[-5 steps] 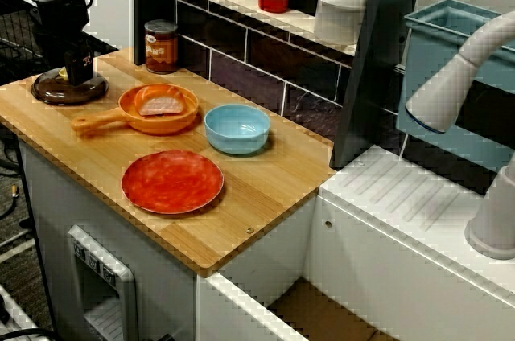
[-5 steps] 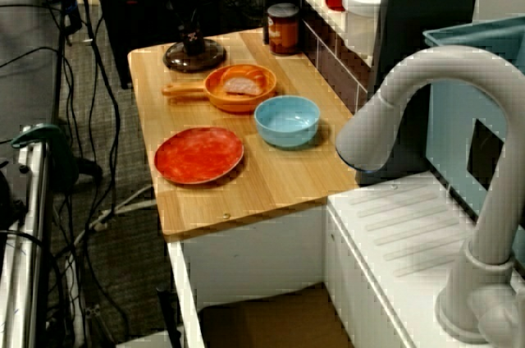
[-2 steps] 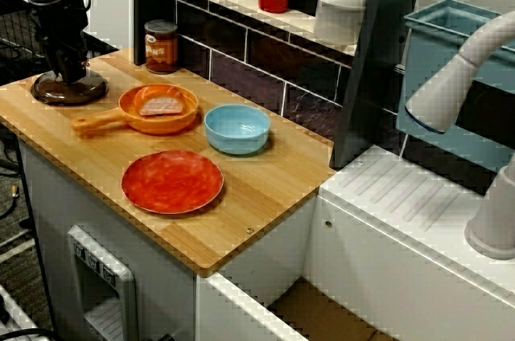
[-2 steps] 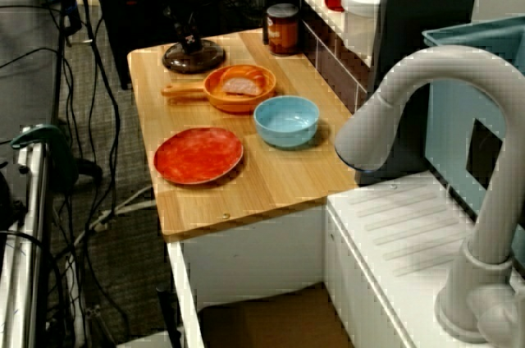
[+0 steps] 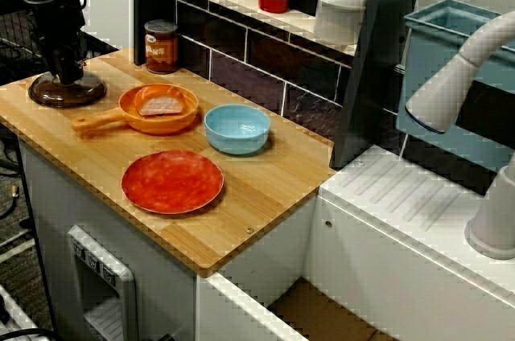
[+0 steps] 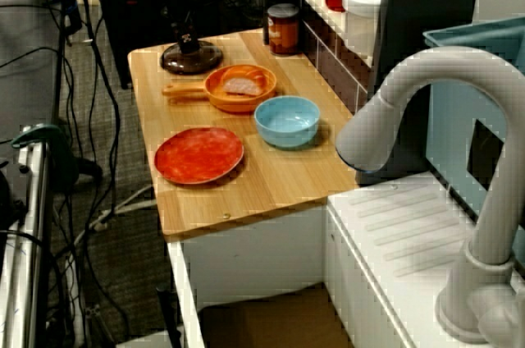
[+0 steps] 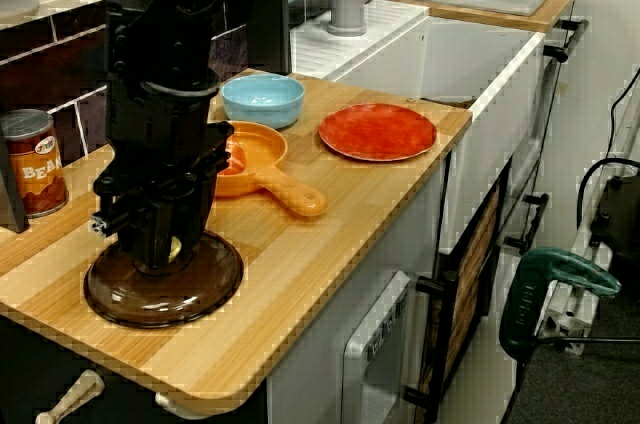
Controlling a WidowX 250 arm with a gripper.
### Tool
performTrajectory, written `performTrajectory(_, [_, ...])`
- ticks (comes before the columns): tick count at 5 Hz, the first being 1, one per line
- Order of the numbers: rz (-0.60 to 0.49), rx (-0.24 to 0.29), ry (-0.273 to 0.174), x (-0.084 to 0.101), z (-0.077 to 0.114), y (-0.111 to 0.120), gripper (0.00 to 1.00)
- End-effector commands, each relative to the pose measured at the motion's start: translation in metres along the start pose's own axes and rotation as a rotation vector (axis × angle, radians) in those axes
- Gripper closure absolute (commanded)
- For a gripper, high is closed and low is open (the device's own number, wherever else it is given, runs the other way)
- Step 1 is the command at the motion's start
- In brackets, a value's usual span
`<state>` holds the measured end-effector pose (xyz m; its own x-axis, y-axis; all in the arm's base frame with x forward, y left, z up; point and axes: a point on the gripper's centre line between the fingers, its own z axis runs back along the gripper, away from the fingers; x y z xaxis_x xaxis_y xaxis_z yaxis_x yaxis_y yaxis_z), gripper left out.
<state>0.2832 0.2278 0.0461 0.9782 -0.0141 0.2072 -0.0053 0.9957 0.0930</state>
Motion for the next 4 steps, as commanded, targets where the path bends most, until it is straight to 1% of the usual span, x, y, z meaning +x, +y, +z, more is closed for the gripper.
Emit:
performTrajectory(1, [0.006,0.010,-0.059,0.004,0.044,0.006,1.00])
performTrajectory(2, [0.008,-0.016,-0.067,0.005,0.056,0.006,1.00])
performTrajectory(3, [-0.002,-0.025,-0.063,0.007,0.059,0.002,1.00])
performTrajectory(4, [-0.004,-0.024,-0.057,0.007,0.056,0.001,1.00])
